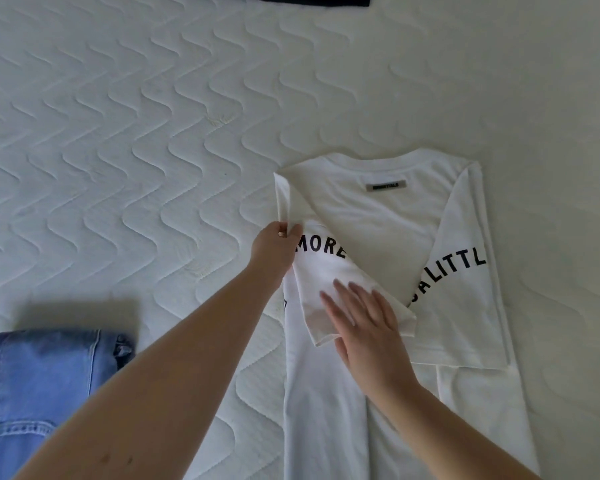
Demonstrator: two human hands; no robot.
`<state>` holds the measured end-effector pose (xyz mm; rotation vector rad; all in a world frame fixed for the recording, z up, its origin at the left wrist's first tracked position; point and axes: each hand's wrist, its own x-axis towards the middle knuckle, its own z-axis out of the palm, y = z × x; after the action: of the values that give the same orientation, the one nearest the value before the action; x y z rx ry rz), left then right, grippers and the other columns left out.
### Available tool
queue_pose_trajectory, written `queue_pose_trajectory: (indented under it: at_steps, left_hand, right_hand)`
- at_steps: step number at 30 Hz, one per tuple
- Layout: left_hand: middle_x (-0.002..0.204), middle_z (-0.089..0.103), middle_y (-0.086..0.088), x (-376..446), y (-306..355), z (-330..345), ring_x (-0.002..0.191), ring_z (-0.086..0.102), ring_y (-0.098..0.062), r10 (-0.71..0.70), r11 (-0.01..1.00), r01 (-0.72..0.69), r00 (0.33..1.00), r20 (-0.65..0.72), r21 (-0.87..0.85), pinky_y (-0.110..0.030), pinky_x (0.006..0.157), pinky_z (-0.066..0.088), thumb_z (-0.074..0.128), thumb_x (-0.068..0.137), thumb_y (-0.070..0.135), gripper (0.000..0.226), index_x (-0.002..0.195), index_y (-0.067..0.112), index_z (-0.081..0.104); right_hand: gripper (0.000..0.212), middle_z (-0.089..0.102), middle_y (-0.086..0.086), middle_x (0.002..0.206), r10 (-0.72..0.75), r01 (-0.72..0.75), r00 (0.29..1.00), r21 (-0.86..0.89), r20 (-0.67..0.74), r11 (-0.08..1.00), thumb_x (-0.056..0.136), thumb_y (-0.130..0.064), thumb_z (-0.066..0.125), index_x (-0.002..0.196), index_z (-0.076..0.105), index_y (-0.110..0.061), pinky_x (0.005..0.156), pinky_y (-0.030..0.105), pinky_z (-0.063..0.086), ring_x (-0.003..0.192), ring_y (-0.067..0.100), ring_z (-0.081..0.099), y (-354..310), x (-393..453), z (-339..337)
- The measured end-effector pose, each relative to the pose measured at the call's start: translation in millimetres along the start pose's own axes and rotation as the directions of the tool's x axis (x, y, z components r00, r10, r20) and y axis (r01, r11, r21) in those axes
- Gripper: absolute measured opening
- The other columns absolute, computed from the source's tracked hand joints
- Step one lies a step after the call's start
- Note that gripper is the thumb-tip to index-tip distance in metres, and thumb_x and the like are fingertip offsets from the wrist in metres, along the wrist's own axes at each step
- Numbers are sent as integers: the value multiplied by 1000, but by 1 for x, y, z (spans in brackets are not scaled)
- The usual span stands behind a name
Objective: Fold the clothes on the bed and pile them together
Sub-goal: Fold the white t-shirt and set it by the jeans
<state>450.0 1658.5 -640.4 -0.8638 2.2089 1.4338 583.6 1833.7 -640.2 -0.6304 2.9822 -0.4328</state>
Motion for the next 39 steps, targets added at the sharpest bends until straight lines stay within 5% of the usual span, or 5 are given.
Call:
queue_pose_trajectory:
  at_steps: [9, 15, 21, 31, 39]
  left_hand:
    - [117, 66, 0, -62, -43, 10, 106, 65, -22, -169, 973, 217, 904, 392, -81, -41, 87, 58, 76, 82, 6, 55, 127, 21, 50]
    - [117, 64, -1, -75, -64, 17, 111, 61, -25, -158, 964, 192, 970, 187, -183, -46, 97, 51, 54, 96, 6, 31, 125, 18, 53]
    - [97, 61, 14, -74, -62, 23, 88, 61, -9, 20, 999, -21, 1000, -25, -40, -21, 64, 43, 59, 93, 23, 19, 110, 29, 52]
    - [79, 57, 22, -65, -63, 14, 70, 51, 9, 277, 935, -239, 954, -119, 262, -6, 59, 34, 56, 96, 40, 20, 110, 25, 58]
    - [88, 63, 12, 8, 7, 12, 86, 66, -14, 6, 979, -42, 984, -180, -198, -32, 80, 56, 74, 83, 35, 45, 121, 18, 57]
  right_hand:
    - [81, 62, 5, 116, 370, -376, 925, 54, 91, 925, 69, -23, 79, 142, 46, -15, 93, 41, 40, 108, 29, 57, 39, -10, -18]
    - [25, 67, 2, 97, 511, -537, 843, 220, 169, 814, 79, -10, 67, 103, 61, -15, 76, 36, 42, 91, 27, 59, 43, -2, -35]
    - [20, 64, 7, 84, 628, -681, 707, 551, 324, 482, 86, -4, 60, 99, 59, -18, 50, 37, 59, 58, 18, 68, 45, -16, -46]
    - [46, 55, 5, 105, 423, -416, 897, -82, 126, 906, 79, -28, 74, 118, 53, -18, 69, 36, 39, 93, 29, 57, 44, -29, -35]
    - [57, 58, 10, 136, 120, -123, 992, -93, -38, 988, 78, -7, 73, 133, 57, -5, 98, 45, 46, 126, 29, 54, 38, -25, -6]
